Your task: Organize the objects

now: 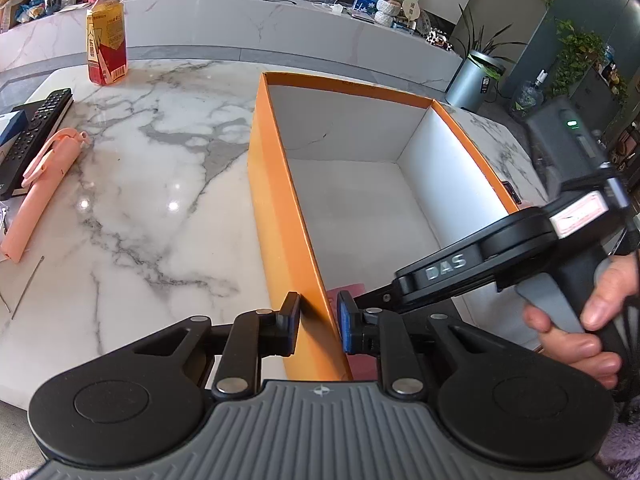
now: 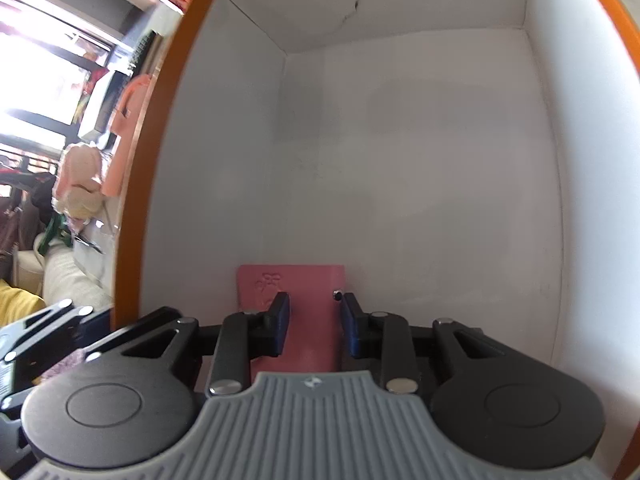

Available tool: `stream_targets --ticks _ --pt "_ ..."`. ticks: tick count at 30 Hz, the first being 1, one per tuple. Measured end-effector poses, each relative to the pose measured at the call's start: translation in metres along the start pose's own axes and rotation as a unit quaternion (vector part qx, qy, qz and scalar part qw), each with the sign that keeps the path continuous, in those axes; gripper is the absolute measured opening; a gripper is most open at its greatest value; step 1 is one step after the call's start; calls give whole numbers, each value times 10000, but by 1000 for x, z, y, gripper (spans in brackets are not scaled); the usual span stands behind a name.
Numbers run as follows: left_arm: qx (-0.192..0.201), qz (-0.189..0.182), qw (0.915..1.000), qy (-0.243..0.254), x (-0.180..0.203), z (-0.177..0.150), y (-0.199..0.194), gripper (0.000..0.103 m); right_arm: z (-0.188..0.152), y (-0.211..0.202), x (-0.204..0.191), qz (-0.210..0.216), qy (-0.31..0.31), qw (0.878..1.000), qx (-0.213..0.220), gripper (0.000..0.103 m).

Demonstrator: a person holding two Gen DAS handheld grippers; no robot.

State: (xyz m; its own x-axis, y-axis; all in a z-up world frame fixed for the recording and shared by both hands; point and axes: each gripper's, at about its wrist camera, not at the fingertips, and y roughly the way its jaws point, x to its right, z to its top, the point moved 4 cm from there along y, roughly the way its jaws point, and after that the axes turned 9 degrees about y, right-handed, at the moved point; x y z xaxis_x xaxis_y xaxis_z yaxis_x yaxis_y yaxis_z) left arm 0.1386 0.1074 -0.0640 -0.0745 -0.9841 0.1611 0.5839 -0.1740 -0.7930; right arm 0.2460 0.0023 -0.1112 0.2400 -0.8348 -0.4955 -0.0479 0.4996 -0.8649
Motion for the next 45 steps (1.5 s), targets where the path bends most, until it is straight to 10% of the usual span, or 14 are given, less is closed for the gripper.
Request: stream_targets --ticks 1,3,6,9,11,19,33,36,45 --pt "2 -16 10000 -8 0 0 0 23 -2 -4 -2 458 116 9988 -141 7" --pt "-12 -42 10000 41 4 0 1 23 -10 -5 -11 1229 373 9900 -590 0" --pt "-3 -67 10000 25 4 -1 0 23 -13 -6 -23 598 -76 9981 -149 0" --pt "-8 -62 10000 7 2 -3 -1 24 -5 -9 -17 136 -146 9997 115 10" --pt "-14 -33 10000 17 3 -3 -2 23 10 -1 -1 -328 -269 9988 234 48" --pt "-17 -53 9999 90 3 -2 -1 23 20 39 13 -402 -220 9982 -396 48" --pt "20 -13 9999 103 4 -2 -1 22 20 5 0 373 60 9990 -246 32" --pt "16 16 10000 94 3 -2 -1 22 8 -8 -9 1054 170 9930 -500 1" --pt "5 -259 9995 -179 -2 -10 -15 40 -25 21 5 723 191 9956 -564 0"
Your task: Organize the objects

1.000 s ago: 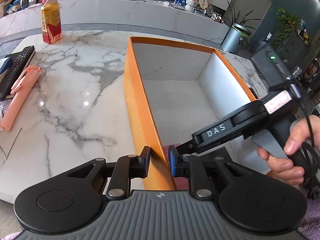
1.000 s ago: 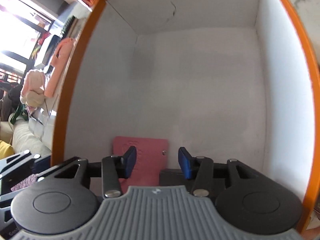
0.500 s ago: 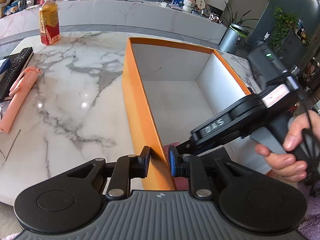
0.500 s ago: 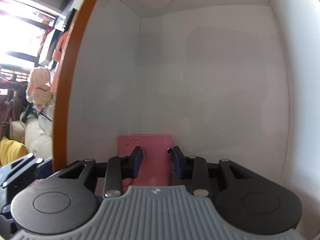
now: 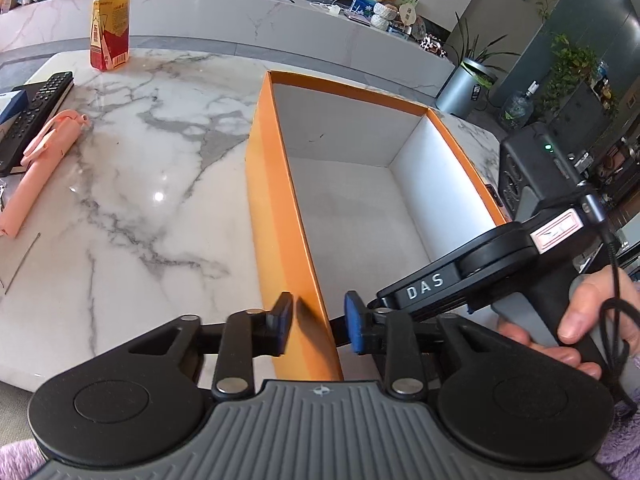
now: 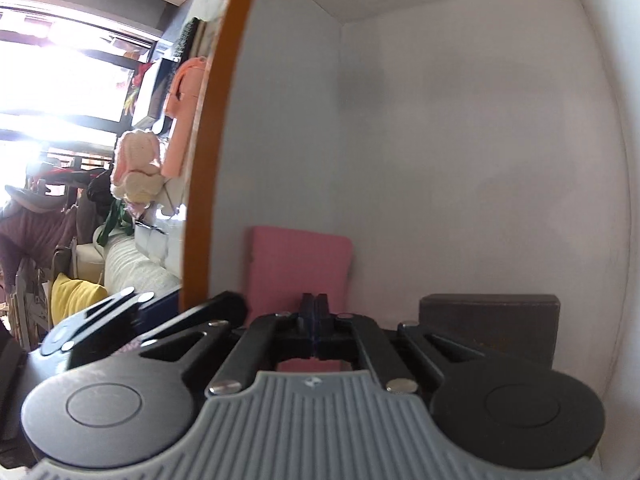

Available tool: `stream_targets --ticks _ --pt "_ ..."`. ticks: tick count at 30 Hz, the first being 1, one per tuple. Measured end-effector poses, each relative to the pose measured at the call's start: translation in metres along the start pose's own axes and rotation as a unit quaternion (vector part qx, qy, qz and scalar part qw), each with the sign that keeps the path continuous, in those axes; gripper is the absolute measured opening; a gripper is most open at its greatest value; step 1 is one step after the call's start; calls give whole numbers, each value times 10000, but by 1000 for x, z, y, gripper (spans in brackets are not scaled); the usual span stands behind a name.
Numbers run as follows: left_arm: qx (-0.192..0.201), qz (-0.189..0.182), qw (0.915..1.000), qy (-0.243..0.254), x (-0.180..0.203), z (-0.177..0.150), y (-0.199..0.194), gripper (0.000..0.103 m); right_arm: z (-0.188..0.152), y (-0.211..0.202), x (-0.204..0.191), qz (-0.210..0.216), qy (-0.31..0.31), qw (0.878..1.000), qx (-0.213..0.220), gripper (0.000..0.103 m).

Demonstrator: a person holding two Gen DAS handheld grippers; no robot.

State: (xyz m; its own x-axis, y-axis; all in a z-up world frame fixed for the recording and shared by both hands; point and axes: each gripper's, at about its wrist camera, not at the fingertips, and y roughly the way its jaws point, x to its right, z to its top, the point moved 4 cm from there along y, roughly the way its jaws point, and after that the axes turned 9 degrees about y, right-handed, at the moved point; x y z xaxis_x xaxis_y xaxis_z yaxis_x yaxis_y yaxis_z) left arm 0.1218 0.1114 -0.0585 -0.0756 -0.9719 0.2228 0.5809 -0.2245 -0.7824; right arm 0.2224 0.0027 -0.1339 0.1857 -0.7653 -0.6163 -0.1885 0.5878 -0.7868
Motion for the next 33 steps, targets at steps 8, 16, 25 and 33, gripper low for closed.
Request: stream_targets --ticks 8,16,25,33 --pt "-399 352 9972 524 14 -8 14 26 2 0 -17 -19 -217 9997 97 3" --pt "-322 310 9982 401 11 -11 11 25 -7 -31 -26 -1370 -1132 9832 427 47" --pt "-217 255 9989 336 9 -13 9 25 -6 -40 4 -2439 -991 9643 289 73" --pt "-184 191 9992 292 7 -14 7 26 -2 -25 26 -2168 -363 9755 27 78"
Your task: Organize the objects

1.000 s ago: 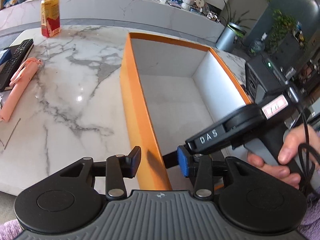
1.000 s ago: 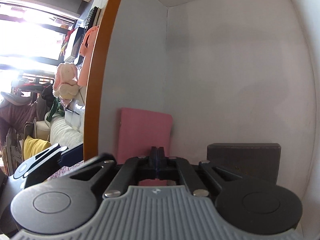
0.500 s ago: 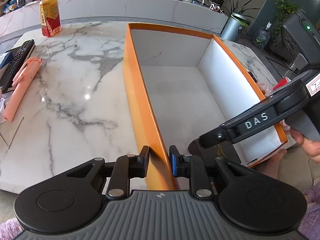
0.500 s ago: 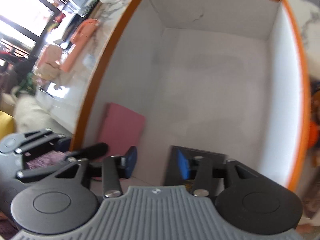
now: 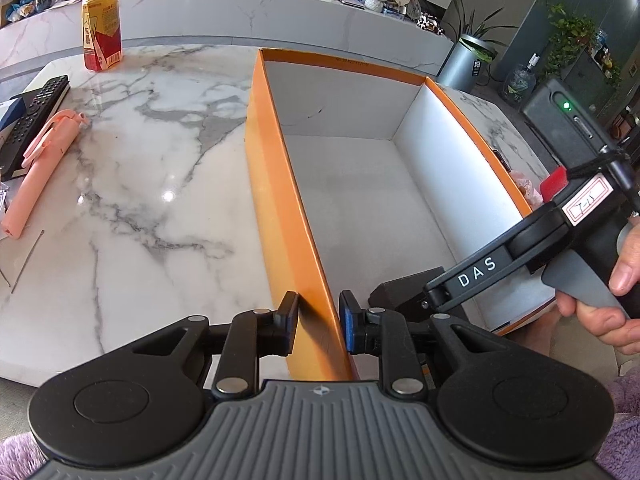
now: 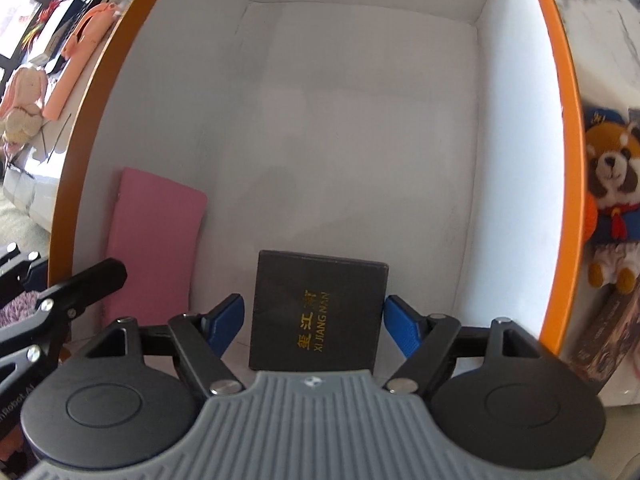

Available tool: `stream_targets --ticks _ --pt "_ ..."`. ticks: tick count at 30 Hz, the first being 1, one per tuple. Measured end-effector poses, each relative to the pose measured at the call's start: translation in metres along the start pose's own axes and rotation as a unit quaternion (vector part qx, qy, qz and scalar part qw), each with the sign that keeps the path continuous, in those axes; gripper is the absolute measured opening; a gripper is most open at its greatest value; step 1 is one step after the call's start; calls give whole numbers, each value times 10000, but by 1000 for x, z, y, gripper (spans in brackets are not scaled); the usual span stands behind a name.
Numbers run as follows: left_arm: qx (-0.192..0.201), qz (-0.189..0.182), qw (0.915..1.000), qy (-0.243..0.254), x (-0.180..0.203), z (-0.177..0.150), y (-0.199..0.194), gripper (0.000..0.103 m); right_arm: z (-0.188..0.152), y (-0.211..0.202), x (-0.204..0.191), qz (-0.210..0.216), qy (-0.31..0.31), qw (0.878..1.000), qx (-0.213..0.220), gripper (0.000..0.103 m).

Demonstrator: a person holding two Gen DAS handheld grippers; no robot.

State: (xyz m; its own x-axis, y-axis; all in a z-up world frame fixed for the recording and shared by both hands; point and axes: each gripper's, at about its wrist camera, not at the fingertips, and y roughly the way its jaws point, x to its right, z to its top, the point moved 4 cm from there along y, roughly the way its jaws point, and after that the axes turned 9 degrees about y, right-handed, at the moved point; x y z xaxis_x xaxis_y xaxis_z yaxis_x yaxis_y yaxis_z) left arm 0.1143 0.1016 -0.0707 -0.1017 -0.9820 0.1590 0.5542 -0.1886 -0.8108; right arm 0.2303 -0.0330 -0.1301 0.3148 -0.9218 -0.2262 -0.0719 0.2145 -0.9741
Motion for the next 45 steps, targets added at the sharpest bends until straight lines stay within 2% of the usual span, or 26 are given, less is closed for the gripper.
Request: stream_targets --ticks 3,4,10,18,23,25,33,35,36,39,42,45 --pt "1 -23 10000 -16 0 0 0 26 -1 9 6 423 332 9983 -203 74" --pt "-1 -26 10000 -17 0 0 0 26 -2 11 7 504 349 9979 -199 68" --pt "-8 -24 10000 -23 -1 -1 0 26 -2 14 0 917 307 9951 -219 50" --pt "-60 22 10000 -42 -1 -1 0 25 -2 16 1 963 167 9951 -169 50" --pt "-54 -37 9998 -214 -4 -1 -4 25 -5 11 1 780 -28 9969 64 56" --pt "-48 45 9997 -228 -5 -1 -8 29 -6 6 3 695 -76 9974 198 60" --pt "144 273 9994 -160 4 4 -29 30 -24 -12 -2 767 -171 9960 432 60" --pt "251 369 9989 -105 7 6 -38 30 -31 -19 -3 773 -208 9951 576 60" --pt "331 421 9986 -45 10 8 -43 30 -31 -31 -13 773 -241 9944 680 60" --pt "634 470 9967 201 24 16 -61 30 -46 -61 -12 796 -385 9899 1112 60" --pt "916 334 9937 560 47 25 -75 30 -58 -98 3 814 -462 9816 1666 60" --pt "1031 59 9901 946 76 31 -77 30 -74 -121 11 789 -428 9720 2169 60"
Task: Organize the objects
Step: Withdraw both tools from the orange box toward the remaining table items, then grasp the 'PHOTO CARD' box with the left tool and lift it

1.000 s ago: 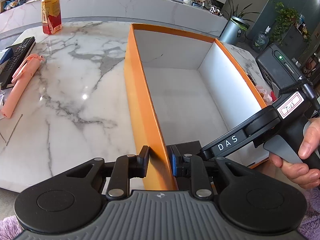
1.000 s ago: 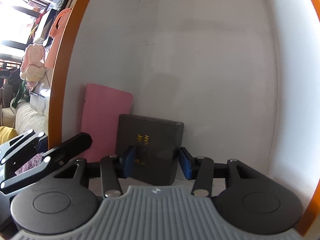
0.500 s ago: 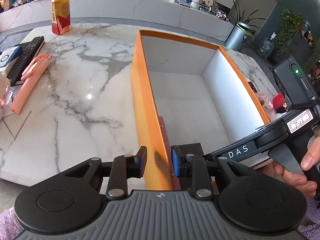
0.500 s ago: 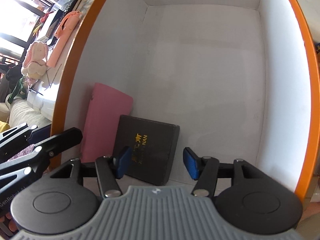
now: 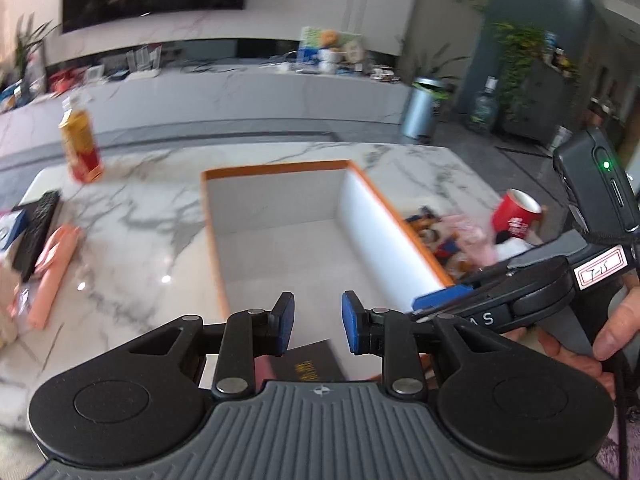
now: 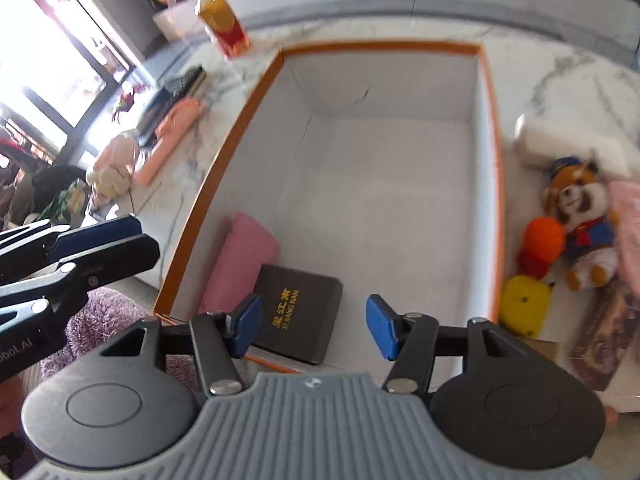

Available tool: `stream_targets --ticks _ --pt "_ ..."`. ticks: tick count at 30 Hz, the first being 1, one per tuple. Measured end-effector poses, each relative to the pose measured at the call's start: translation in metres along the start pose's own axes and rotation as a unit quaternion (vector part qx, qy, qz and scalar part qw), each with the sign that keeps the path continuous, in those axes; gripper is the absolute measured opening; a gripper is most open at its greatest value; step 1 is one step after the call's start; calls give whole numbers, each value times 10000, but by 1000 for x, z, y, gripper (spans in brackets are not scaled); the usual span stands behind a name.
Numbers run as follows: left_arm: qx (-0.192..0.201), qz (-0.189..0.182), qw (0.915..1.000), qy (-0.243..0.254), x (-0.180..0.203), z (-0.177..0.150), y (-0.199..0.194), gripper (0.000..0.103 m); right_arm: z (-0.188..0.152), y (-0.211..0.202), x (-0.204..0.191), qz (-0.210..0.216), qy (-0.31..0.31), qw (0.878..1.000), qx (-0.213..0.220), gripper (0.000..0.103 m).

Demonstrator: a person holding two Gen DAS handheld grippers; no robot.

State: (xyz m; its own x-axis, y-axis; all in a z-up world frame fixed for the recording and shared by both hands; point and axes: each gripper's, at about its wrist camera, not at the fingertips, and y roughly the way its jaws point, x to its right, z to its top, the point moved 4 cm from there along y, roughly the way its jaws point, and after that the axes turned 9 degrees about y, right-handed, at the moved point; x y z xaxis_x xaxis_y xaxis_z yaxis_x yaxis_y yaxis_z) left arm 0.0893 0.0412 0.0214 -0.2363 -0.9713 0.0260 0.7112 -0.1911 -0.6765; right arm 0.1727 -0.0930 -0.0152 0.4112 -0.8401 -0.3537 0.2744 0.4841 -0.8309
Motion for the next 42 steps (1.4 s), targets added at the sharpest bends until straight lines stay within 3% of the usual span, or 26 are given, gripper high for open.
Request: stream_targets --ticks 5,9,19,21,23,24,30,32,39,42 --pt "42 -468 9975 518 48 10 12 30 -14 -45 37 -271 185 9968 732 60" --pt "-8 -777 9923 968 84 16 29 30 -27 -70 83 -612 648 9902 1076 60" --pt "-491 -1212 9718 1962 158 25 100 30 -59 -68 196 -1167 1779 9695 1216 60" --pt "-627 -1309 9710 1901 166 29 116 30 -61 -60 210 -1213 1895 9667 1223 59" --pt "-741 -1440 9702 1803 175 33 133 30 -63 -55 226 -1217 1991 9656 1146 40" --pt "-810 -1471 9701 1755 179 35 141 32 -64 -52 233 -1191 2070 9650 1086 36" --pt "-1387 -1506 9694 1354 195 44 200 48 -62 -37 261 -1140 2299 9611 1019 30" --pt "-1625 -1431 9688 1206 196 44 221 52 -60 -30 266 -1091 2321 9616 981 22" --pt "-2242 -1227 9636 788 198 40 273 68 -59 -10 278 -1071 2272 9643 837 19" --pt "-2458 -1168 9599 667 200 35 285 68 -58 -6 285 -945 2371 9633 827 19"
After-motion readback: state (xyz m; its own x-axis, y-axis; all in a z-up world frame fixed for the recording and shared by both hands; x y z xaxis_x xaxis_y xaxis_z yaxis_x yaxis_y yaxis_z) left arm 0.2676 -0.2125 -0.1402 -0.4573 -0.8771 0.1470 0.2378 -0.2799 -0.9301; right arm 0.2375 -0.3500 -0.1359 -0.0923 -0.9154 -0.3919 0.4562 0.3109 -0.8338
